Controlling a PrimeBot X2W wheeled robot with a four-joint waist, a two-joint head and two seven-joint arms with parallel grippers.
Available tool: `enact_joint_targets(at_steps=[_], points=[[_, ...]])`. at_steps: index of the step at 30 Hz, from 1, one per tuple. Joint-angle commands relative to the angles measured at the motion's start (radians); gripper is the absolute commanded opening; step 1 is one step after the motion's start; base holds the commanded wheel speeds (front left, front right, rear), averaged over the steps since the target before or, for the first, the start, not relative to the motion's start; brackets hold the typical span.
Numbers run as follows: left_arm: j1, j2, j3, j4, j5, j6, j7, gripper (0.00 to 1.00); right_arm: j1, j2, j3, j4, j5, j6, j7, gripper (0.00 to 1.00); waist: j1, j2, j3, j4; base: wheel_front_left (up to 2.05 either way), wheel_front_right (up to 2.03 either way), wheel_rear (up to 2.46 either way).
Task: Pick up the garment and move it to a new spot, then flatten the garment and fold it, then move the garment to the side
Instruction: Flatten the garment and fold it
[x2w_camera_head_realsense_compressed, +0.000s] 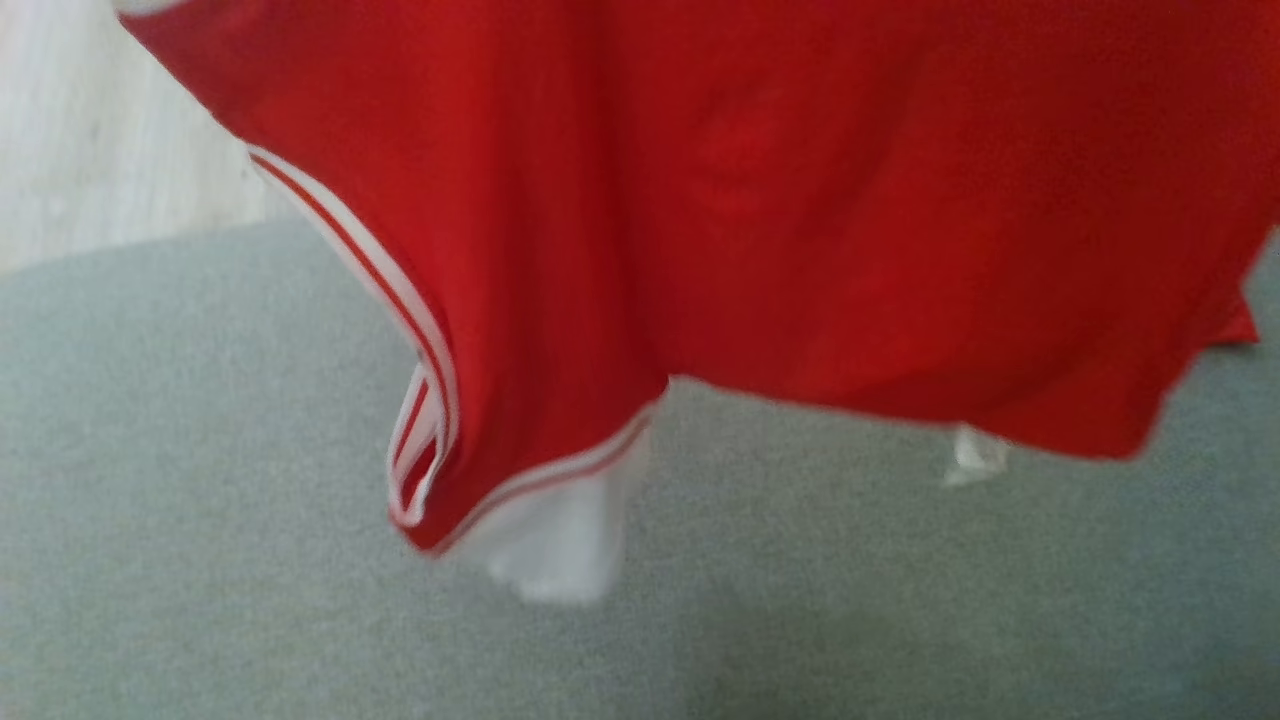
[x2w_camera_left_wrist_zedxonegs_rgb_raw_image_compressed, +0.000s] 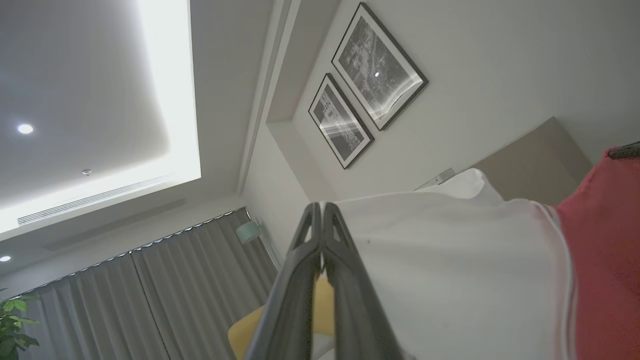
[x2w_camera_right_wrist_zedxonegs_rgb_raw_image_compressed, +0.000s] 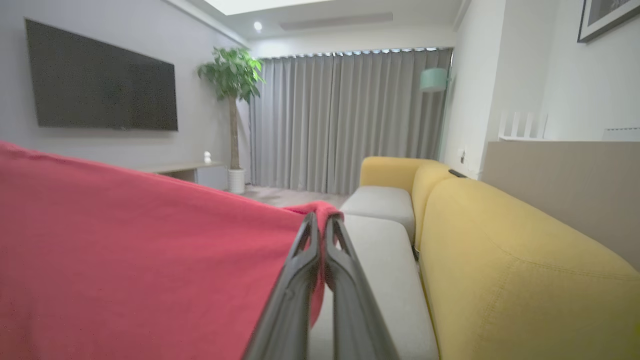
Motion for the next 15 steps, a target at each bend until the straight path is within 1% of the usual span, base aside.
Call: enact_joint_targets(at_steps=[1, 3, 5, 8, 11, 15], points=[[-0.07, 0.036, 0.033, 0.023, 0.019, -0.007, 0.021, 0.0, -0.023, 0.02, 0.001, 0.017, -0.03, -0.001, 0.024, 0.0, 0.0001, -0.0001, 0.038, 0.0, 0.0, 0.0, 0.0], [-0.131, 0.03, -0.007, 0.068, 0.055, -0.015, 0.043, 0.0, -0.067, 0.065, 0.016, 0.061, -0.059, -0.001, 0.062, 0.0, 0.0001, -0.0001, 0.081, 0.004, 0.0, 0.0, 0.0], [-0.193, 0.011, -0.04, 0.116, 0.077, -0.019, 0.052, 0.0, -0.113, 0.104, 0.026, 0.106, -0.086, -0.001, 0.087, 0.0, 0.0001, -0.0001, 0.137, 0.013, 0.0, 0.0, 0.0], [-0.283, -0.028, -0.077, 0.191, 0.098, -0.021, 0.038, 0.0, -0.182, 0.166, 0.029, 0.172, -0.117, -0.001, 0.088, 0.0, 0.0001, -0.0001, 0.224, 0.03, 0.0, 0.0, 0.0], [-0.375, -0.062, -0.105, 0.267, 0.136, -0.022, 0.003, 0.0, -0.254, 0.221, 0.027, 0.235, -0.154, -0.001, 0.06, 0.0, 0.0001, -0.0001, 0.306, 0.045, 0.0, 0.0, 0.0], [-0.492, -0.105, -0.133, 0.363, 0.206, -0.023, -0.078, 0.0, -0.354, 0.27, 0.012, 0.329, -0.233, -0.001, -0.029, 0.0, 0.0001, -0.0001, 0.384, 0.063, 0.0, 0.0, 0.0]])
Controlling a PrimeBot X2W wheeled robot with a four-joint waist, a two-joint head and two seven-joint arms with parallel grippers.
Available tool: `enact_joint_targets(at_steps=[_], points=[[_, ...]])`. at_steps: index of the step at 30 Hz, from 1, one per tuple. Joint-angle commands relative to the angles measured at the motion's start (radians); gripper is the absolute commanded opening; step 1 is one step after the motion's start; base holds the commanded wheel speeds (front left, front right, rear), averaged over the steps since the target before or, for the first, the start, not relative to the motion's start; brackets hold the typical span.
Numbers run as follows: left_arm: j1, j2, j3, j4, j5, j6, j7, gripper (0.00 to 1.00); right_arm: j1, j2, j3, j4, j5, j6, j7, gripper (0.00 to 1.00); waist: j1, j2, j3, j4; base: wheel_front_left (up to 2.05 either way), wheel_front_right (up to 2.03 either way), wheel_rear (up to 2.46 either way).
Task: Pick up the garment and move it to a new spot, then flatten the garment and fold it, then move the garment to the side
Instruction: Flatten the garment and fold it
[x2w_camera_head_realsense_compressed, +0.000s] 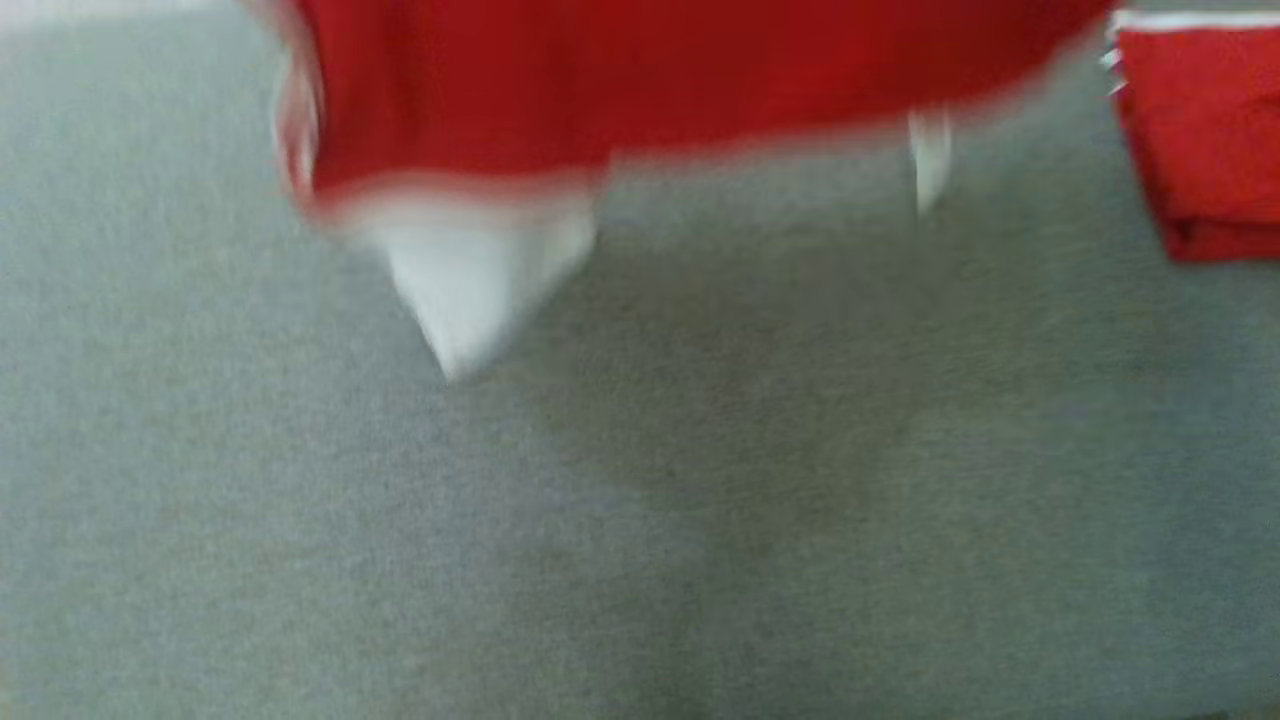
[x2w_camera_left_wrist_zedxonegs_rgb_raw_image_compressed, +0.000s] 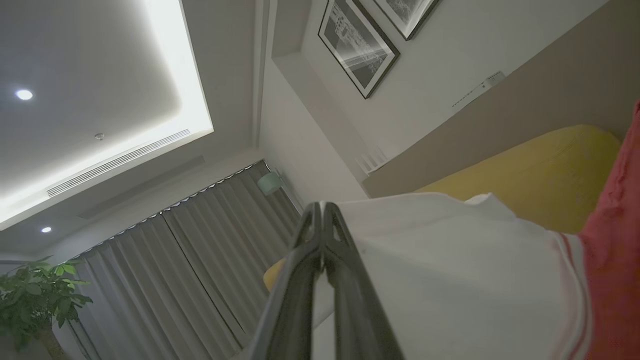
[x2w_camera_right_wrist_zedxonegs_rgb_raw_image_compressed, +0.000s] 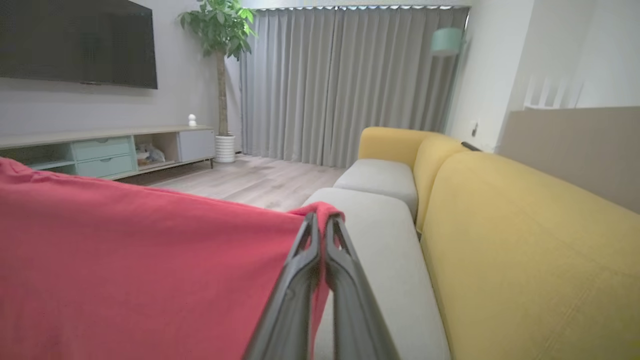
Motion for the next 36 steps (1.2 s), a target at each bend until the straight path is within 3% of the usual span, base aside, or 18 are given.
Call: enact_joint_targets(at_steps=[1, 7, 14, 18, 25, 31, 36], points=[[-0.086, 0.022, 0.038, 0.012, 0.021, 0.002, -0.028, 0.0, -0.044, -0.005, -0.027, 0.02, -0.033, -0.001, -0.038, 0.0, -0.0005, 0.0, 0.093, 0.031, 0.0, 0.0, 0.0], [-0.136, -0.018, -0.02, 0.068, 0.016, 0.002, -0.105, 0.0, -0.09, 0.018, 0.002, 0.108, -0.102, -0.001, -0.09, 0.0, -0.0005, 0.0, 0.165, 0.054, 0.0, 0.0, 0.0], [0.026, 0.039, -0.09, -0.026, -0.057, 0.002, -0.129, 0.0, -0.003, 0.012, 0.075, 0.146, -0.088, -0.001, -0.115, 0.0, -0.0005, 0.0, 0.202, 0.069, 0.0, 0.0, 0.0], [0.203, 0.082, -0.059, -0.125, -0.066, 0.015, -0.13, 0.0, 0.09, -0.003, 0.099, 0.148, -0.047, -0.001, -0.162, 0.0, -0.0005, 0.0, 0.174, 0.072, 0.0, 0.0, 0.0], [0.621, 0.147, -0.004, -0.312, -0.092, 0.079, -0.131, 0.0, 0.338, -0.074, 0.133, 0.097, 0.008, -0.001, -0.219, 0.0, -0.0005, 0.0, 0.075, 0.071, 0.0, 0.0, 0.0], [0.893, 0.15, -0.002, -0.381, -0.09, 0.123, -0.131, 0.0, 0.542, -0.091, 0.121, 0.057, 0.019, -0.001, -0.231, 0.0, -0.0005, 0.0, 0.009, 0.06, 0.0, 0.0, 0.0], [1.108, 0.133, -0.014, -0.419, -0.076, 0.15, -0.131, 0.0, 0.728, -0.063, 0.058, 0.032, -0.029, -0.001, -0.232, 0.0, -0.0005, 0.0, -0.041, 0.041, 0.0, 0.0, 0.0]])
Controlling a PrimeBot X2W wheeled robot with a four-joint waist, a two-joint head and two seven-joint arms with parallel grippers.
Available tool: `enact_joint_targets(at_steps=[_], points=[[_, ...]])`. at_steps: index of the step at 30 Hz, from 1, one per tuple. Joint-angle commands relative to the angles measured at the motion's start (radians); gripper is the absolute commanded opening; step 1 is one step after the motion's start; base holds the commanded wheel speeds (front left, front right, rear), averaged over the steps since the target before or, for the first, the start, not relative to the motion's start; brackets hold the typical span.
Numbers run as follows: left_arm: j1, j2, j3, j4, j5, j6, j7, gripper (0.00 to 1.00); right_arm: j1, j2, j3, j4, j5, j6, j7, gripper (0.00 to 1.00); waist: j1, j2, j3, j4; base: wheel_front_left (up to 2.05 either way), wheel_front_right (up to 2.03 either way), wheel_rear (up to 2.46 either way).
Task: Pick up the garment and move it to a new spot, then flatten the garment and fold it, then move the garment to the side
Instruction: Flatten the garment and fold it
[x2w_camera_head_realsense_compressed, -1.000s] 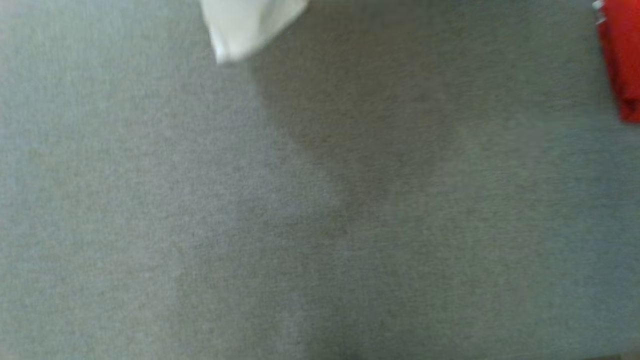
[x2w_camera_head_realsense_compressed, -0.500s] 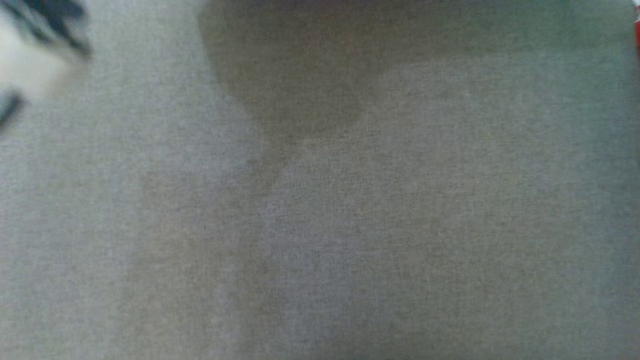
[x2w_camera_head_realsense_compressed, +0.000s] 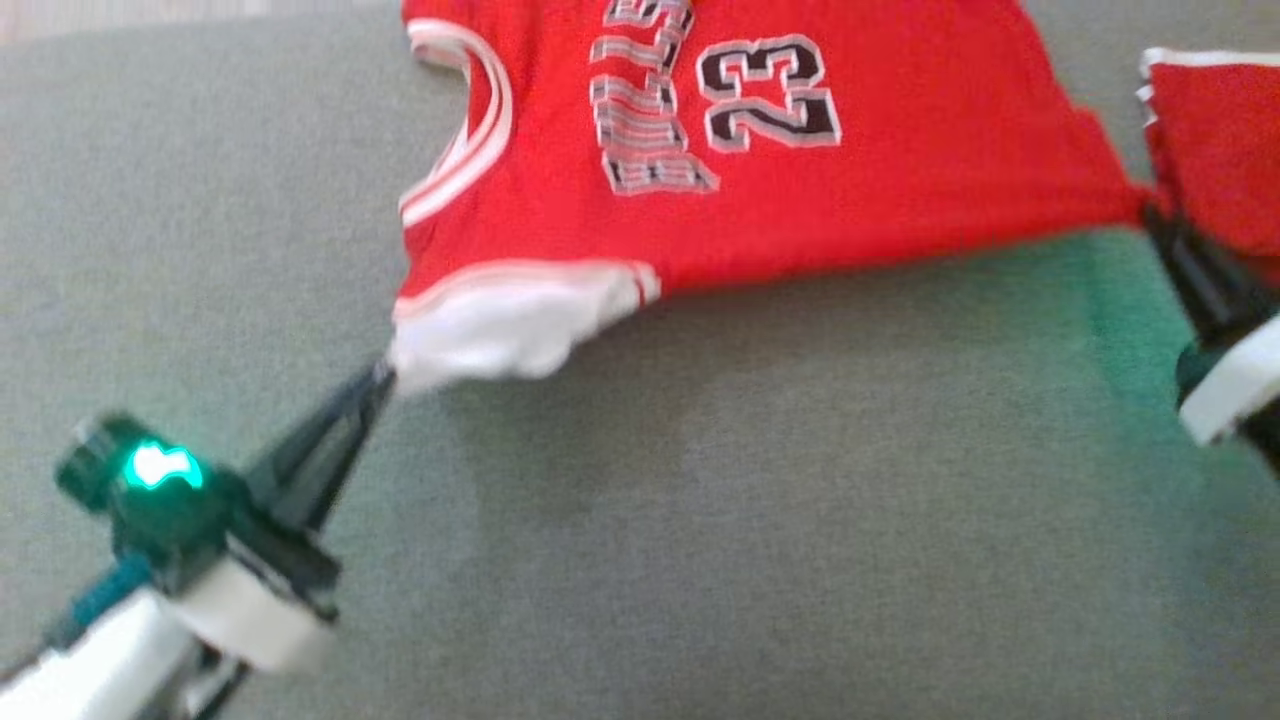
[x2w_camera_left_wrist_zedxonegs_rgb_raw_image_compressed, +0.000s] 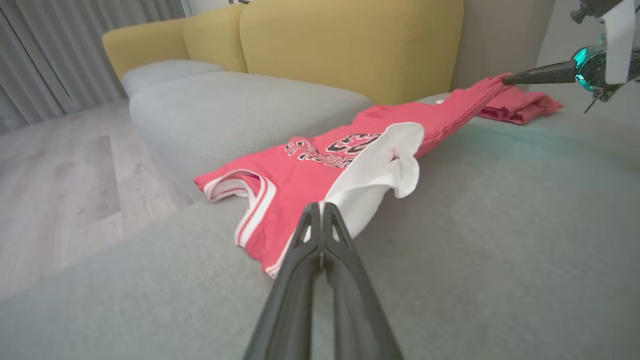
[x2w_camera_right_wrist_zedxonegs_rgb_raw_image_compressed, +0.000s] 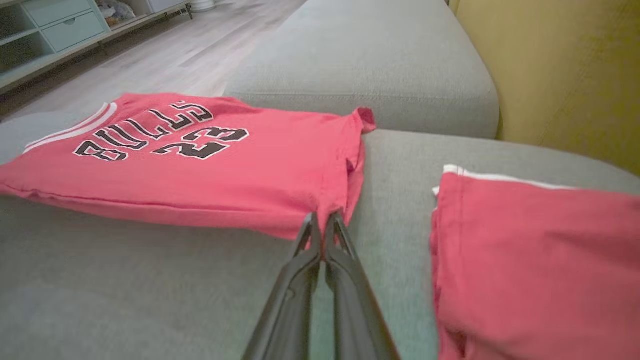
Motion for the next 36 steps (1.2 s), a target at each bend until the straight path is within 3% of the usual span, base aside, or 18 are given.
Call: enact_joint_targets(at_steps=[1, 8, 13, 20, 29, 36], points=[[-0.01, 0.035, 0.048, -0.028, 0.007, 0.012, -0.004, 0.0, 0.039, -0.029, -0.018, -0.013, -0.011, -0.001, -0.013, 0.0, 0.0003, -0.0001, -0.022, -0.012, 0.0, 0.0, 0.0], [0.197, 0.025, 0.028, -0.066, -0.017, 0.008, -0.004, 0.0, 0.247, -0.01, -0.15, -0.057, -0.071, -0.001, -0.014, 0.0, 0.0003, -0.0001, -0.063, -0.019, 0.0, 0.0, 0.0], [0.205, 0.031, 0.028, -0.076, -0.011, -0.006, -0.004, 0.0, 0.319, -0.002, -0.195, -0.09, -0.1, -0.001, -0.014, 0.0, 0.0003, -0.0001, -0.063, -0.018, 0.0, 0.0, 0.0], [0.044, 0.018, 0.047, -0.041, 0.036, -0.057, 0.021, 0.0, 0.267, 0.028, -0.226, -0.09, -0.094, -0.001, 0.014, 0.0, 0.0003, -0.0001, -0.025, -0.016, 0.0, 0.0, 0.0], [-0.299, 0.0, 0.073, 0.05, 0.08, -0.128, 0.078, 0.0, 0.086, 0.049, -0.224, -0.076, -0.078, -0.001, 0.075, 0.0, 0.0003, -0.0001, 0.064, -0.023, 0.0, 0.0, 0.0], [-0.47, -0.016, 0.043, 0.13, 0.094, -0.14, 0.094, 0.0, -0.017, 0.054, -0.212, -0.045, -0.069, -0.001, 0.079, 0.0, 0.0003, -0.0001, 0.123, -0.024, 0.0, 0.0, 0.0]])
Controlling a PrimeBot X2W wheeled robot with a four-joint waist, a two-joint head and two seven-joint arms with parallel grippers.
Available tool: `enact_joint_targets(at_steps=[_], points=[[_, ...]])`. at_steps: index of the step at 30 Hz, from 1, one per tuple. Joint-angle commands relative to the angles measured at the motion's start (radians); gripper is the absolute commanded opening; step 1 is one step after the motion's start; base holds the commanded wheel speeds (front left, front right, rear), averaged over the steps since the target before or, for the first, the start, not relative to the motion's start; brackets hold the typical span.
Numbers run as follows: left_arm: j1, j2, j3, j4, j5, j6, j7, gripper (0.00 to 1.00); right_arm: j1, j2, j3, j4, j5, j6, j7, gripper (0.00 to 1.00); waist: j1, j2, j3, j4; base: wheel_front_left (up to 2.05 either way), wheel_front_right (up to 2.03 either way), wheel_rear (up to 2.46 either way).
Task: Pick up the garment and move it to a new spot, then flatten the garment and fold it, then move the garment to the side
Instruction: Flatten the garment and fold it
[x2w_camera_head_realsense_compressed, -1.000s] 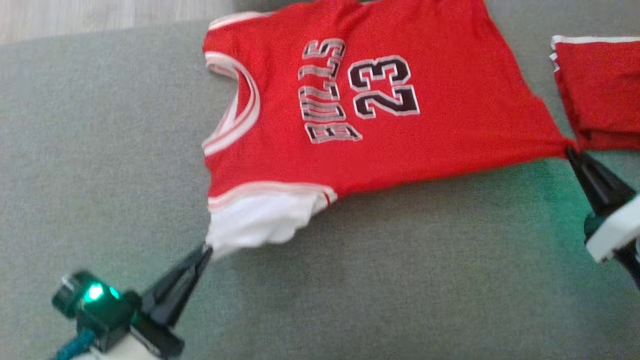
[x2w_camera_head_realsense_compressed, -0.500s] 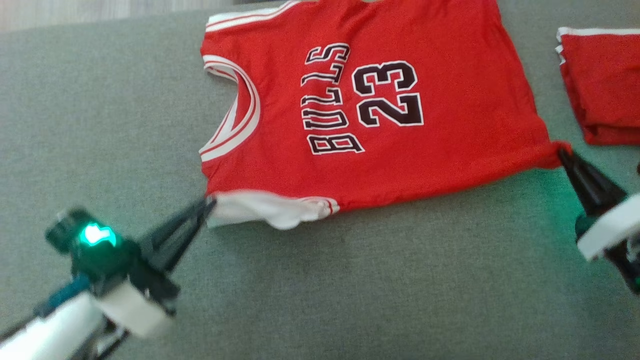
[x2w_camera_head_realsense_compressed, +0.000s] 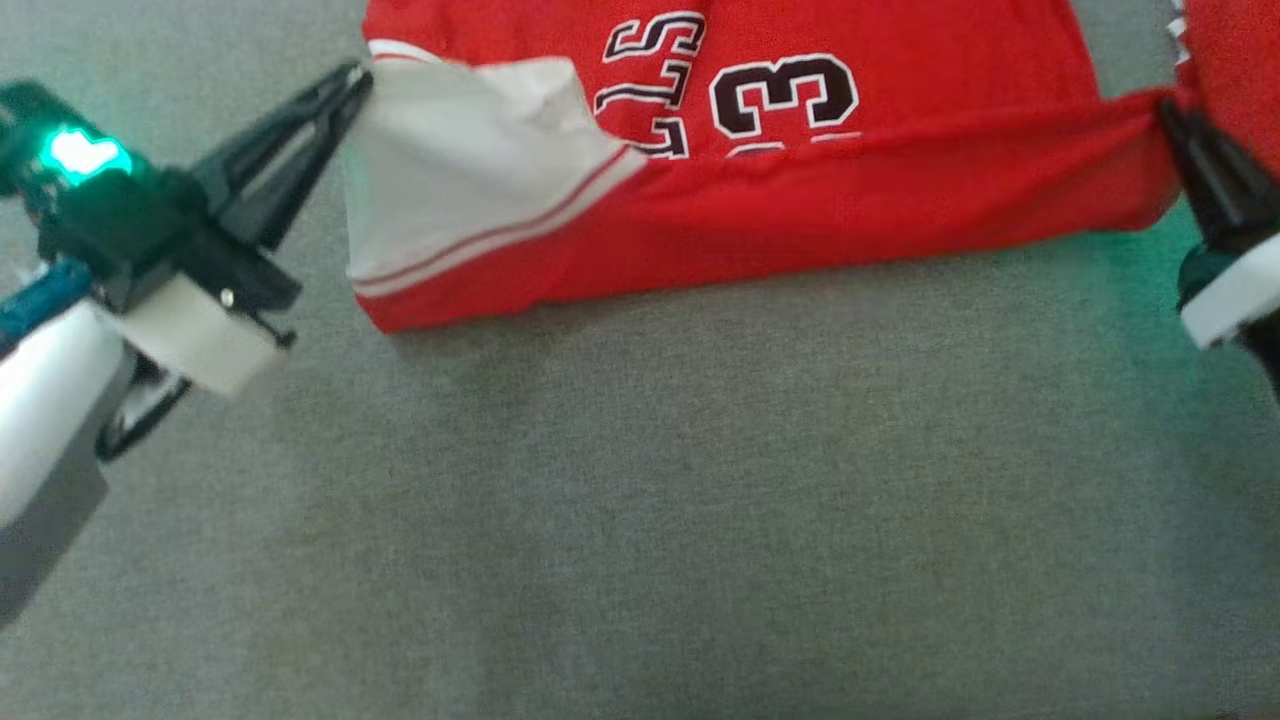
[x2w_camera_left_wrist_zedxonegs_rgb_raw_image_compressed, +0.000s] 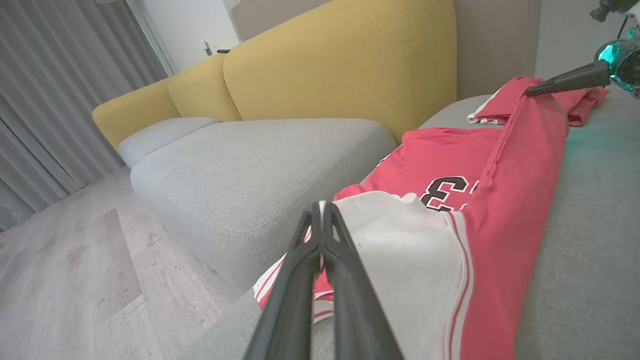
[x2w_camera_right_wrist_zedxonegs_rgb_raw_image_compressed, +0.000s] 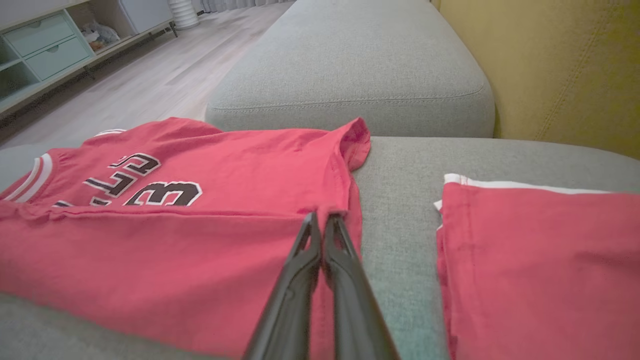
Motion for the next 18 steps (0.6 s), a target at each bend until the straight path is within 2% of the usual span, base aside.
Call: enact_joint_targets(at_steps=[1, 4, 5, 6, 7, 9, 11, 14, 18], points=[[-0.054, 0.037, 0.039, -0.005, 0.01, -0.004, 0.002, 0.0, -0.011, -0.023, 0.004, -0.008, 0.006, -0.001, -0.005, 0.0, -0.0003, 0.0, 0.02, -0.001, 0.0, 0.0, 0.0], [-0.104, 0.027, 0.018, 0.04, 0.014, -0.005, -0.011, 0.0, -0.049, -0.009, 0.021, 0.015, 0.008, -0.001, -0.012, 0.06, -0.0003, 0.0, 0.04, -0.002, 0.0, 0.0, 0.0], [-0.116, 0.022, 0.015, 0.056, 0.015, -0.005, -0.019, 0.0, -0.059, -0.005, 0.029, 0.023, 0.007, -0.001, -0.015, 0.24, -0.0003, 0.0, 0.044, -0.002, 0.0, 0.0, 0.0], [-0.124, 0.015, 0.015, 0.073, 0.013, -0.005, -0.029, 0.34, -0.068, 0.0, 0.036, 0.032, 0.007, -0.001, -0.019, 0.58, -0.0003, 0.0, 0.046, -0.002, 0.0, 0.0, 0.0], [-0.129, 0.007, 0.018, 0.089, 0.012, -0.004, -0.039, 1.0, -0.075, 0.007, 0.041, 0.042, 0.009, -0.001, -0.025, 1.0, -0.0003, 0.0, 0.048, -0.001, 0.0, 0.0, 0.0], [-0.127, -0.012, 0.029, 0.118, 0.01, 0.013, -0.057, 1.0, -0.085, 0.02, 0.044, 0.067, 0.012, -0.001, -0.043, 1.0, -0.0003, 0.0, 0.047, 0.001, 0.0, 0.0, 0.0], [-0.106, -0.032, 0.047, 0.14, 0.005, 0.048, -0.074, 1.0, -0.085, 0.037, 0.046, 0.087, 0.014, -0.001, -0.062, 1.0, -0.0003, 0.0, 0.037, 0.001, 0.0, 0.0, 0.0], [-0.034, -0.068, 0.082, 0.148, -0.027, 0.103, -0.089, 1.0, -0.073, 0.055, 0.042, 0.107, 0.011, -0.001, -0.084, 1.0, -0.0003, 0.0, 0.015, 0.005, 0.0, 0.0, 0.0], [0.097, -0.117, 0.131, 0.135, -0.071, 0.155, -0.094, 1.0, -0.035, 0.082, 0.02, 0.112, 0.004, -0.001, -0.094, 1.0, -0.0003, 0.0, -0.02, 0.007, 0.0, 0.0, 0.0]])
